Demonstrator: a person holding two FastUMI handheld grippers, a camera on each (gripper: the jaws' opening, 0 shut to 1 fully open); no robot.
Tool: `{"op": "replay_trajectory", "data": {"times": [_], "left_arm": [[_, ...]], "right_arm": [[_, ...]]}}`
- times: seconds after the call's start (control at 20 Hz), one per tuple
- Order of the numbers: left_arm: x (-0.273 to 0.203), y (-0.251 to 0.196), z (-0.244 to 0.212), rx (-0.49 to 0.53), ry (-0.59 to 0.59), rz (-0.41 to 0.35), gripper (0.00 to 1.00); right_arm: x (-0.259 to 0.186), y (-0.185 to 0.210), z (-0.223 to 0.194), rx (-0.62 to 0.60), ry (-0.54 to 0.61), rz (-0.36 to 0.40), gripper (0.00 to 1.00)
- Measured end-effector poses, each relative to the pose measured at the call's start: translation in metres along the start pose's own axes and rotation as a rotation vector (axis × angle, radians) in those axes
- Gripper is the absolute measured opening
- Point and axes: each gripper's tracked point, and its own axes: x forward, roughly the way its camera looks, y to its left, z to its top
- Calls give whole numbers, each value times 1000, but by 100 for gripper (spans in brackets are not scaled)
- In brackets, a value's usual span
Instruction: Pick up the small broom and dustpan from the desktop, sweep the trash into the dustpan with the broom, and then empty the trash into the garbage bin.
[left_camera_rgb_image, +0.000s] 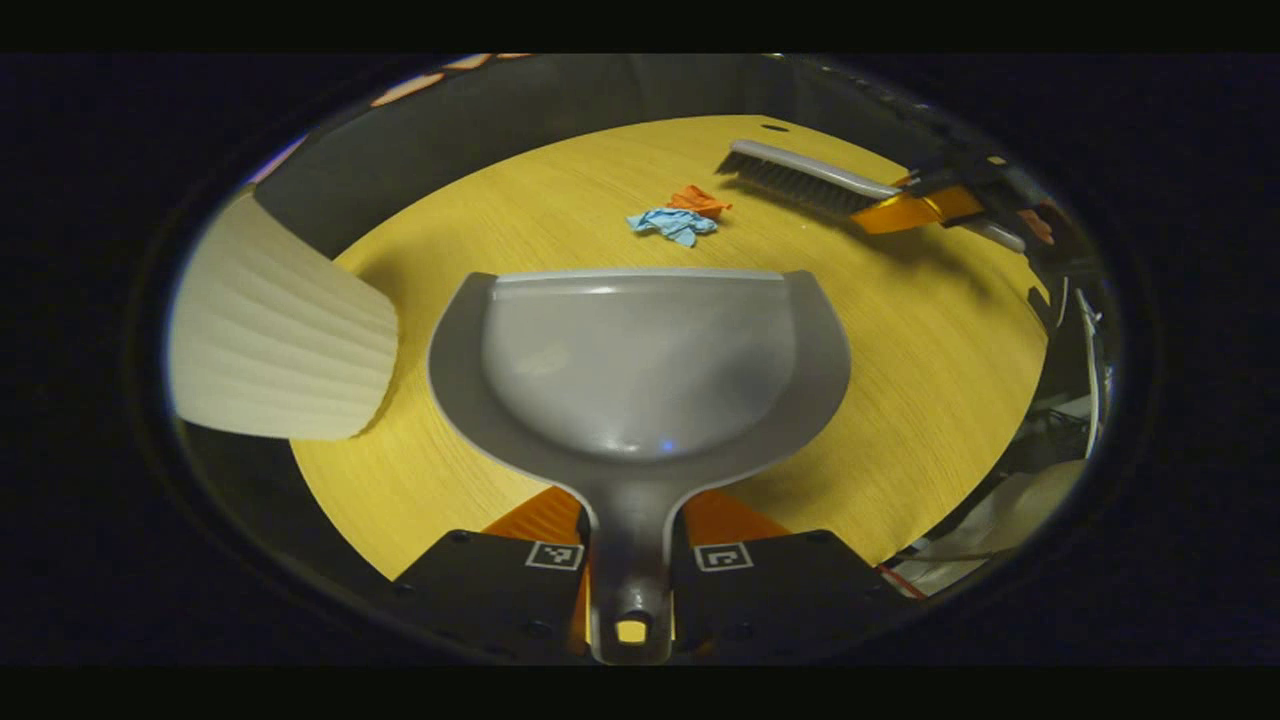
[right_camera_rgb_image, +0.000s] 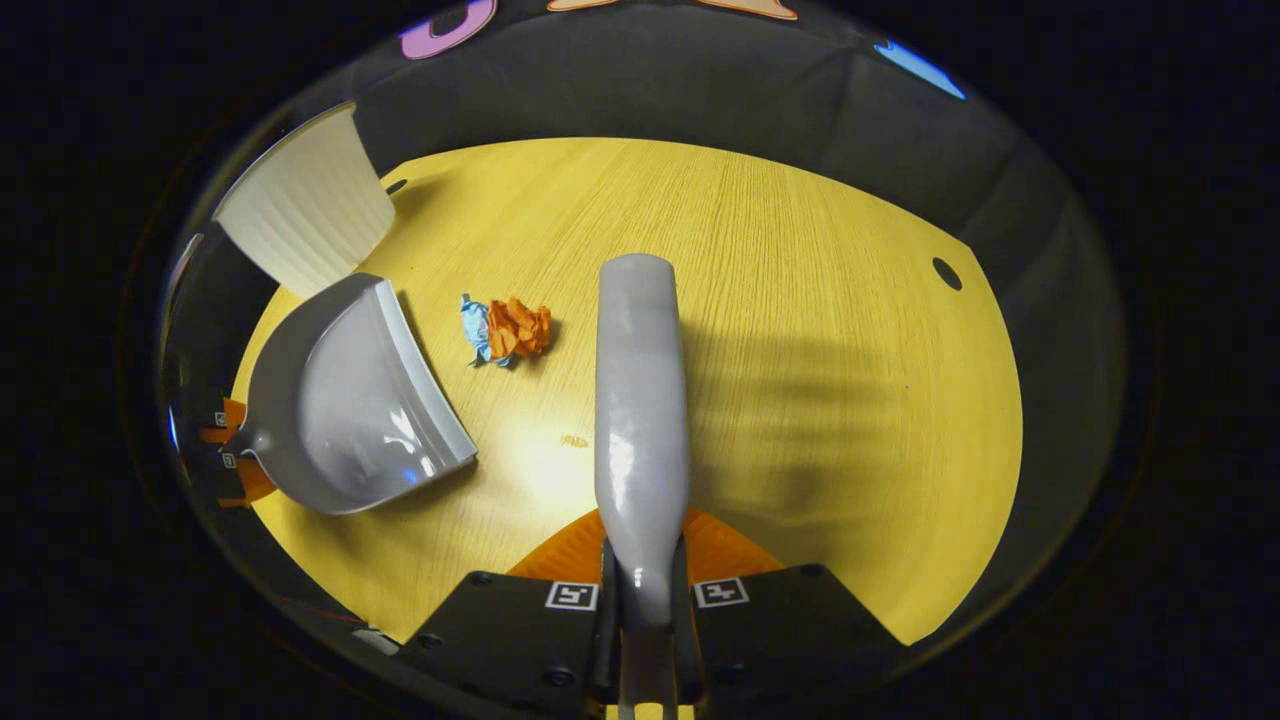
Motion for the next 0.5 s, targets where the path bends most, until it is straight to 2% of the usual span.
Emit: {"op": "replay_trajectory", "data": {"times": [0.1,0.25,0.35,0.5], "left_arm": [[5,9,5,55,3,-23,25],[9,21,8,128,11,-36,27],[11,25,5,160,43,-45,26],[10,24,2,147,55,-62,26]], "right_arm": [[8,3,10,-16,3,-28,19],[13,19,21,-58,12,-29,19],[15,49,15,-176,41,26,20],[16,70,10,-406,73,57,19]]}}
